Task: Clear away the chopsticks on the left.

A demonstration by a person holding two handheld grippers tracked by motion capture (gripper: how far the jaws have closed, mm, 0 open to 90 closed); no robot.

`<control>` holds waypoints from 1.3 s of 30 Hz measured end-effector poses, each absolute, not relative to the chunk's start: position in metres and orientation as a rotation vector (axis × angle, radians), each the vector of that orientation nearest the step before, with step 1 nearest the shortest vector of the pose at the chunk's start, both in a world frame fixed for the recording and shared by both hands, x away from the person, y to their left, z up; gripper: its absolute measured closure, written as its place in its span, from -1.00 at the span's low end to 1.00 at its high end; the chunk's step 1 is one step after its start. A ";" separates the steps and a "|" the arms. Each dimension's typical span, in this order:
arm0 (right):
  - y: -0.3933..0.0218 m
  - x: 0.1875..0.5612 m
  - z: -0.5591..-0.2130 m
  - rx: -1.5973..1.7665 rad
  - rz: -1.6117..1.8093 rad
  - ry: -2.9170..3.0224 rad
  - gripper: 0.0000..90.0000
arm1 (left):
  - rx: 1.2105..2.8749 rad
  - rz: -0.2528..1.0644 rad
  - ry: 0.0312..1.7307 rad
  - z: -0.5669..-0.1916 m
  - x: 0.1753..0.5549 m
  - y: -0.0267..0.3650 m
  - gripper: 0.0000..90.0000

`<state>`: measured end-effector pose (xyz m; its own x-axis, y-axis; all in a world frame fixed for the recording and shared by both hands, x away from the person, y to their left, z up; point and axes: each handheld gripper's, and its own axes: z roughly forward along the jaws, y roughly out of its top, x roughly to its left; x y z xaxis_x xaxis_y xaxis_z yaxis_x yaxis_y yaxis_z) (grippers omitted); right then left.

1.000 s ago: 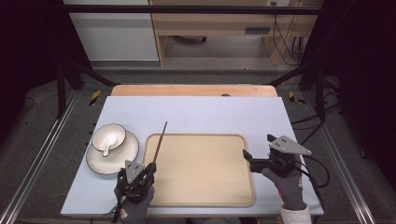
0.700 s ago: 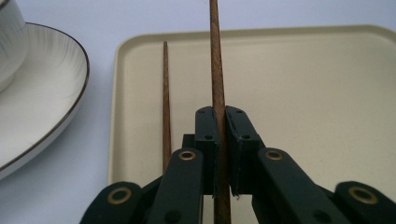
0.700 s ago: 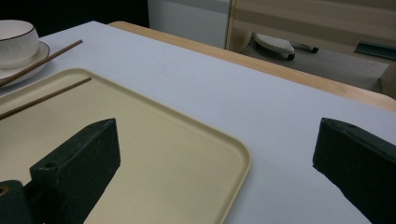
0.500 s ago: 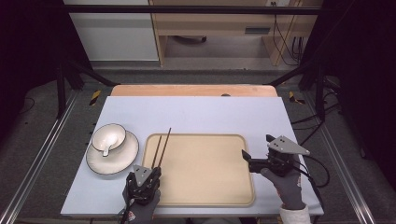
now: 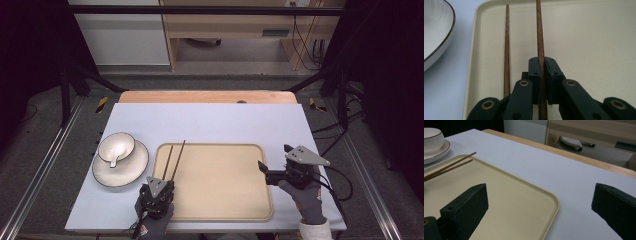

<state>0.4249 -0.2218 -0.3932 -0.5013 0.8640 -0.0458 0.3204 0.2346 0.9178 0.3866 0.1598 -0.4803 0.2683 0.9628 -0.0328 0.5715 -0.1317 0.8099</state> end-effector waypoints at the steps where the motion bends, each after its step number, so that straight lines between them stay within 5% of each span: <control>1: -0.222 0.425 -0.393 1.081 1.245 1.946 -0.98 | 1.811 0.677 1.398 -0.481 0.387 0.159 0.87; 29: -0.221 0.425 -0.393 1.080 1.245 1.945 -0.98 | 1.880 0.656 1.406 -0.482 0.389 0.156 0.83; 39: -0.223 0.424 -0.392 1.081 1.247 1.937 -0.98 | 1.847 0.628 1.317 -0.467 0.389 0.162 0.62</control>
